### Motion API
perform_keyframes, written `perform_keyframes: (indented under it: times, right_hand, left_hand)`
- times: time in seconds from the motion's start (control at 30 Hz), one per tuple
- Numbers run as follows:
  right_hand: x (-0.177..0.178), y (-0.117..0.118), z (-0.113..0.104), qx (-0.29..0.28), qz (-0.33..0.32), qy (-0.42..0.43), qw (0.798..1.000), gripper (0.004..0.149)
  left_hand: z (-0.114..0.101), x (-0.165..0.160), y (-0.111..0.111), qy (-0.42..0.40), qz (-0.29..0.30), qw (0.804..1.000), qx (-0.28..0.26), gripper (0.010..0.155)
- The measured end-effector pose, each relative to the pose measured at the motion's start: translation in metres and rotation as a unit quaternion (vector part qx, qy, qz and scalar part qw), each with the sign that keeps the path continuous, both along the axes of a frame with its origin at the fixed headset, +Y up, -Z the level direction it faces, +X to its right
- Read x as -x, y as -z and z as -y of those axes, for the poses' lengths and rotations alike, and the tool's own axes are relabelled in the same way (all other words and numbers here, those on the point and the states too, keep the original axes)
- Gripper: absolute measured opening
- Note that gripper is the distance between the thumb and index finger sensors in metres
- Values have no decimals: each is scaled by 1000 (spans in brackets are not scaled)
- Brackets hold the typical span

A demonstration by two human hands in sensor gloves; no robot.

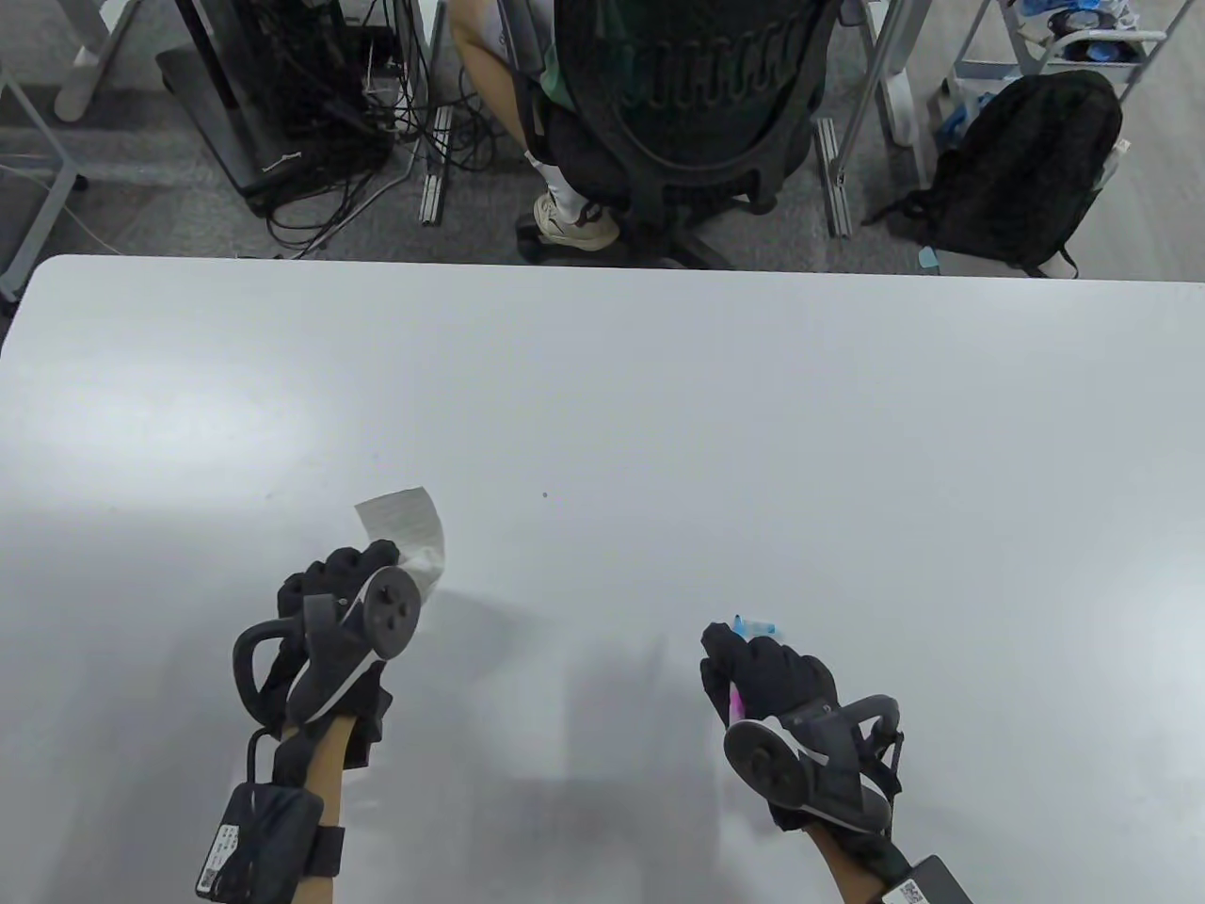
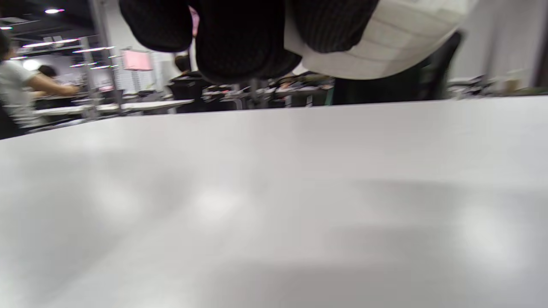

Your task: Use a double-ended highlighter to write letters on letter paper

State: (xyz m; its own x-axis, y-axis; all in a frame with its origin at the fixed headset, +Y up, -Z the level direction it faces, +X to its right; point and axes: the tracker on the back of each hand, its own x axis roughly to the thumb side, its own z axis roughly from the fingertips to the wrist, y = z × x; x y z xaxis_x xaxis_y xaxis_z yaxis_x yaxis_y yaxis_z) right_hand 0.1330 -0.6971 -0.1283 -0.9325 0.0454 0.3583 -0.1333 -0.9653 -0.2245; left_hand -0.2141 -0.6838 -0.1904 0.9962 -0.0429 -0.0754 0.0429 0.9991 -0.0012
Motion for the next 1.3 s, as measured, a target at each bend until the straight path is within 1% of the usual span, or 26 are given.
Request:
perform_keyframes:
  times: [0.1, 0.13, 0.2, 0.33, 0.47, 0.63, 0.73, 0.8, 1.03, 1.07, 1.13, 1.23, 1.3]
  right_hand:
    - [0, 0, -1, 2, -2, 4, 1000, 42]
    - [-1, 0, -1, 4, -3, 3, 1000, 42]
    - [-1, 1, -1, 4, -2, 6, 1000, 42]
    - [-2, 1, -1, 7, -2, 7, 1000, 43]
    - [-2, 1, 1, 18, -5, 13, 1000, 48]
    - [-4, 2, 2, 20, -4, 11, 1000, 49]
    - [-5, 3, 2, 24, -4, 13, 1000, 49]
    - [-4, 3, 2, 25, -4, 11, 1000, 49]
    - [-4, 3, 2, 29, -7, 4, 1000, 54]
    - [-3, 3, 2, 31, -7, 4, 999, 55]
    - [-4, 2, 2, 31, -7, 2, 999, 55]
    - [-4, 2, 2, 30, -6, 3, 1000, 55]
    - [-4, 2, 2, 31, -6, 4, 1000, 56]
  left_hand:
    - [-3, -28, -11, -20, 87, 996, -10, 40]
    - [-2, -37, -13, -28, 122, 992, -3, 40]
    - [1, -54, -18, -40, 170, 984, 18, 39]
    - [12, -84, -28, -23, 227, 973, 34, 39]
    - [32, -113, -35, 39, 268, 961, 53, 39]
    - [44, -124, -36, 69, 281, 955, 63, 40]
    - [48, -125, -36, 98, 282, 952, 64, 41]
    - [50, -125, -35, 102, 280, 952, 75, 43]
    - [50, -121, -32, 94, 273, 954, 82, 55]
    - [50, -121, -33, 99, 271, 954, 75, 56]
    - [46, -119, -32, 96, 269, 956, 71, 57]
    - [43, -117, -31, 65, 267, 958, 84, 58]
    - [42, -117, -31, 70, 266, 958, 85, 57]
